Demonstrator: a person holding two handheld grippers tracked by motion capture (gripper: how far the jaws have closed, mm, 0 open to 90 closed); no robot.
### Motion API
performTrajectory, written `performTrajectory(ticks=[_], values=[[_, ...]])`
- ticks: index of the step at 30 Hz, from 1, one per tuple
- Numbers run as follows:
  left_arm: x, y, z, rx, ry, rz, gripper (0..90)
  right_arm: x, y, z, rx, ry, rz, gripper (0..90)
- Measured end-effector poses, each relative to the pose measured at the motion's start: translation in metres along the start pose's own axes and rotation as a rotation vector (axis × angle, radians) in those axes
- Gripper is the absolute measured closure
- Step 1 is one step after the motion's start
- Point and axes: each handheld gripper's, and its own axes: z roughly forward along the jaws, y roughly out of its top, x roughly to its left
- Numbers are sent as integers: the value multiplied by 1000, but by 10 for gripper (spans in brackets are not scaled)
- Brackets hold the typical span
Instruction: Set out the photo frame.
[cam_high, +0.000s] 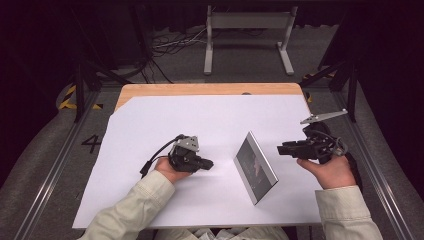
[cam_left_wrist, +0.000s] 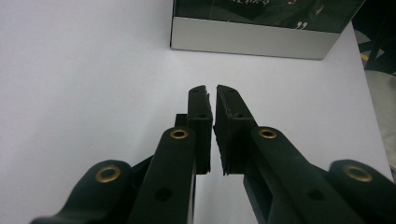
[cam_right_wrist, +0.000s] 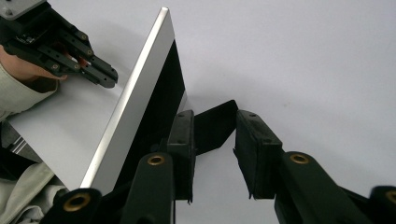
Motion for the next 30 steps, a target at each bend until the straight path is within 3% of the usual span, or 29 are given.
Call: performTrajectory(ticks=[12,30], values=[[2,-1,-2,-5,3,-6,842,4,12,4,78,-18,46,664],[0,0,-1,7,0,-3,839,14,26,-1,161,-30,68,656]])
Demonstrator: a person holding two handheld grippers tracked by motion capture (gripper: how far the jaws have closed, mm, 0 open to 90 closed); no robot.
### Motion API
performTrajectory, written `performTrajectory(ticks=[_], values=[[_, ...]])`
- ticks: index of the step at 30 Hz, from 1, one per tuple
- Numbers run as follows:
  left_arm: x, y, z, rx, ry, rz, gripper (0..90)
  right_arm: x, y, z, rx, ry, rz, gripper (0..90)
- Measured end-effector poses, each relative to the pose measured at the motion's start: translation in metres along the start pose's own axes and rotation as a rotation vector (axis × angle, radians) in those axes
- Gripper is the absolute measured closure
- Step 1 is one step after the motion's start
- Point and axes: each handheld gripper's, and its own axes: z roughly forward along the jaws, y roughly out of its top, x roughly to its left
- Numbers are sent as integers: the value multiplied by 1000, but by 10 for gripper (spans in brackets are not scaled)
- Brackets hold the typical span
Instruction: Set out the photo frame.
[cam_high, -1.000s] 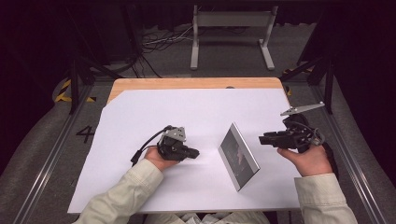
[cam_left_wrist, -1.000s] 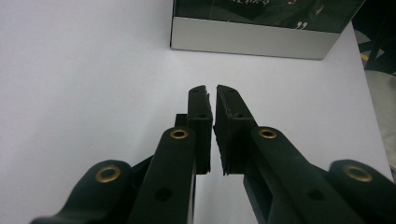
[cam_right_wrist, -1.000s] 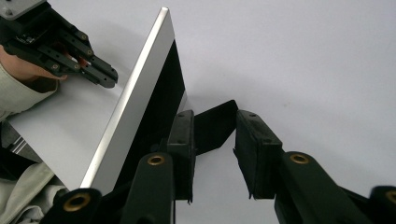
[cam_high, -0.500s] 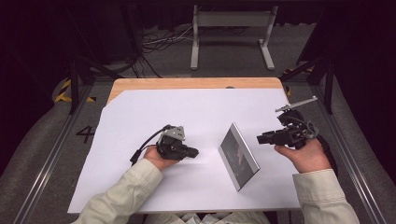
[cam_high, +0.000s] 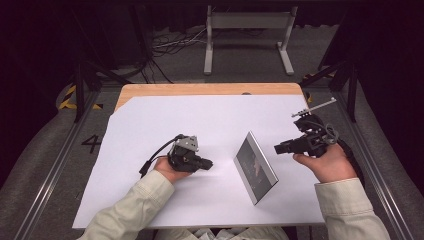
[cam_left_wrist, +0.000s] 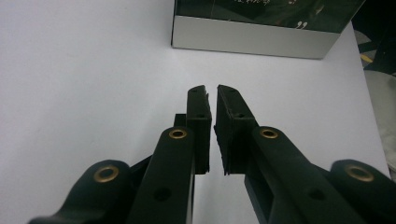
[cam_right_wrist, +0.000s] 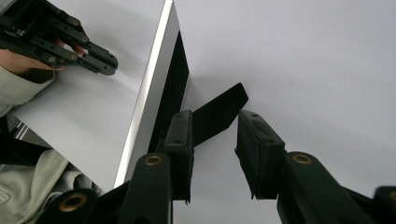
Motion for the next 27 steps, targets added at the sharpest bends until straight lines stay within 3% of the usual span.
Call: performTrajectory(ticks=[20,27], values=[[-1,-5,-4,-2,10,-6,836,5,13,-3,90,-2,12,643],[-2,-6,-5,-2,15,-6,838,12,19,-1,120,1,-7,630]])
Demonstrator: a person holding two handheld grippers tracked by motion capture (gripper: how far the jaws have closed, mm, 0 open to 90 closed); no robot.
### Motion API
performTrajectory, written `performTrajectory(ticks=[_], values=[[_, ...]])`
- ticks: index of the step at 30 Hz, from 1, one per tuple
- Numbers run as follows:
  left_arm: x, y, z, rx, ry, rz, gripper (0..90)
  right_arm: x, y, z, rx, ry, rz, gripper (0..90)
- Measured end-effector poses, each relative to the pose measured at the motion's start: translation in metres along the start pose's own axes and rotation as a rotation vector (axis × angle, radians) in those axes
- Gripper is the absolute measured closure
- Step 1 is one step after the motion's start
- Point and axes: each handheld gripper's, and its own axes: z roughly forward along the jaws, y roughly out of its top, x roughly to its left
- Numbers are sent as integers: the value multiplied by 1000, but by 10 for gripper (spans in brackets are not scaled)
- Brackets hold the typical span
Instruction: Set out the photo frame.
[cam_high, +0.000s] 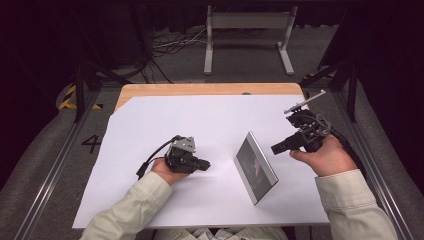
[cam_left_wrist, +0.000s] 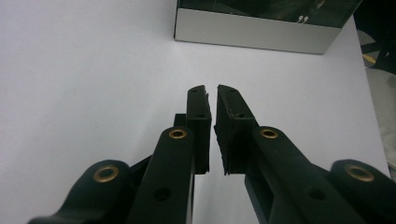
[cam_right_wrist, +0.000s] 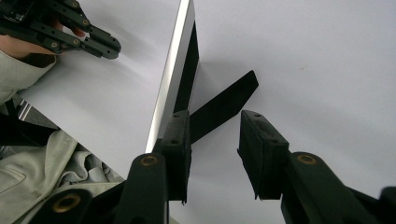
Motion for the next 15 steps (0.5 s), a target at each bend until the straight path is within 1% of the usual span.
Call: performTrajectory(ticks=[6,7,11,12,15], values=[[0,0,1,2,-1,3,839,4,3,0,9,-2,-1,615],[0,0,1,2,-1,4,840,5,4,0,7,-5,8,607],[0,0,1,2,-2,3,840,7,5,1,12,2,16,604],[0,1,1,2,-2,3,840,9,6,1,20,2,26,603],[-1,1,1,2,-2,-2,840,11,7,2,29,0,30,603]])
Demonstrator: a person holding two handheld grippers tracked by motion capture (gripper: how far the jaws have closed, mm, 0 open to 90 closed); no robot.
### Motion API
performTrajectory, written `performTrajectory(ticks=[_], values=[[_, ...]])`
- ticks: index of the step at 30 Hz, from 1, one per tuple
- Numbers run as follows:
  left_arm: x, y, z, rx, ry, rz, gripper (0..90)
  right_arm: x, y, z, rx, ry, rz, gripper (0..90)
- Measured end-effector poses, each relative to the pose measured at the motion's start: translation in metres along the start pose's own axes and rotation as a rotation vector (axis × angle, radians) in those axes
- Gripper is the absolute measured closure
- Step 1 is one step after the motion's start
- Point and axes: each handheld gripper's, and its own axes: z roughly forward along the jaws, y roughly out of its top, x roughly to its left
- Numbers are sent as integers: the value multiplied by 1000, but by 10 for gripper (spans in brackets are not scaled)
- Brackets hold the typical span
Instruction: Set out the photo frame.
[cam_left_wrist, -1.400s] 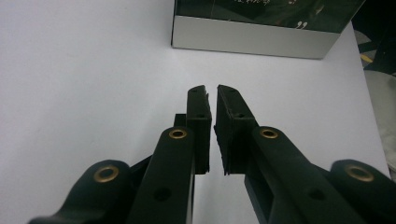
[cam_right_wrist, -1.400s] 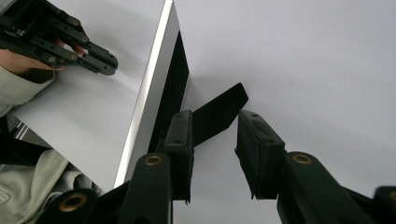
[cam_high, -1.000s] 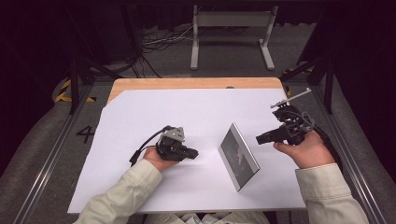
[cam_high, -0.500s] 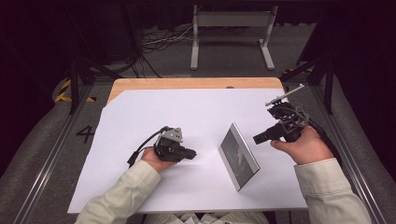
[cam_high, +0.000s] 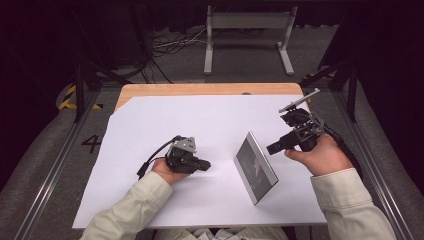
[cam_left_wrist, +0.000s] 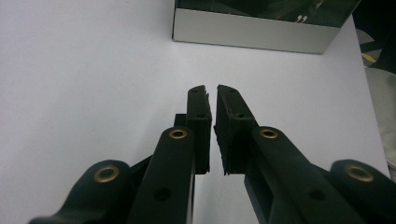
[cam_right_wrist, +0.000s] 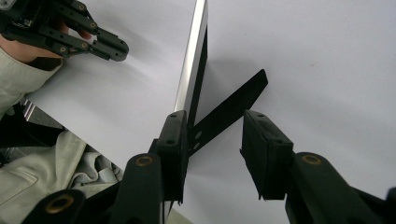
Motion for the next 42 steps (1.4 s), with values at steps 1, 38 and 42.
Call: performTrajectory(ticks=[1,38,42], values=[[0,0,0,-1,0,1,840,4,2,1,7,-1,-2,600],[0,1,1,-2,-2,9,839,16,9,36,74,29,3,561],[0,1,1,-3,-2,9,838,16,9,40,89,29,1,565]])
